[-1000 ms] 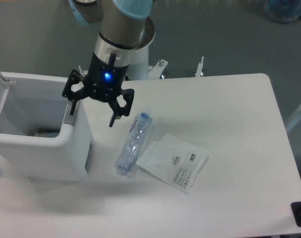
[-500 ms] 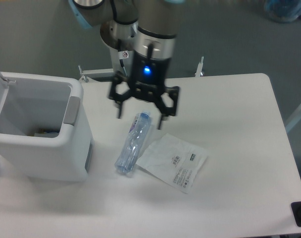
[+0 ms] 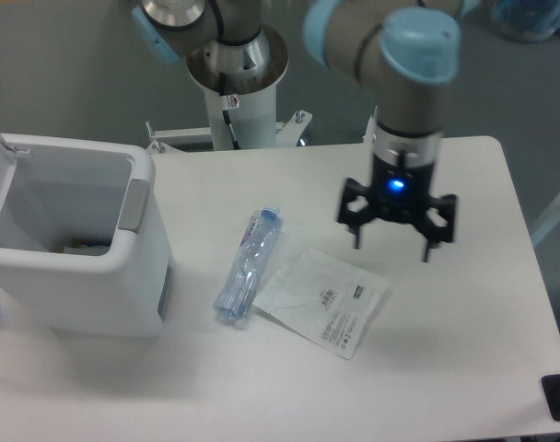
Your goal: Open the trash can
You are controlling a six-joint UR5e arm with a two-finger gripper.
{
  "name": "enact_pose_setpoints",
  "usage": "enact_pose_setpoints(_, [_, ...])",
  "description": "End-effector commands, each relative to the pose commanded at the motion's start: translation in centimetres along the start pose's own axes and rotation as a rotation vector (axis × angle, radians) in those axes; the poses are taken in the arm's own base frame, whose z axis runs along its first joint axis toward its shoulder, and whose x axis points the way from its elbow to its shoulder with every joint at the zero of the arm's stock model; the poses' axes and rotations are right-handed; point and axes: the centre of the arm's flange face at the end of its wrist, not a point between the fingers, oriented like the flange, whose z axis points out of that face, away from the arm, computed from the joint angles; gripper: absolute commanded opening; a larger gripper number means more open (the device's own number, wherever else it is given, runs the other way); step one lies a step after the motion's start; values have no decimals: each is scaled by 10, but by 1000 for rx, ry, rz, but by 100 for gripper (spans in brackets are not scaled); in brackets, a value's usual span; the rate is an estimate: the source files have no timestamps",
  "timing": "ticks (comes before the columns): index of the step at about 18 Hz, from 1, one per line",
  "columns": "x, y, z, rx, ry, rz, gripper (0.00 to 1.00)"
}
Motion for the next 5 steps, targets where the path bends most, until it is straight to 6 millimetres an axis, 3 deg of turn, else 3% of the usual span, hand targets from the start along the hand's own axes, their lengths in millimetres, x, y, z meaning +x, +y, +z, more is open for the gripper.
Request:
enact_pose_setpoints(2, [-17, 24, 15, -51, 3, 96, 100])
enact_pose_setpoints(5, [-26, 30, 36, -82, 24, 210, 100])
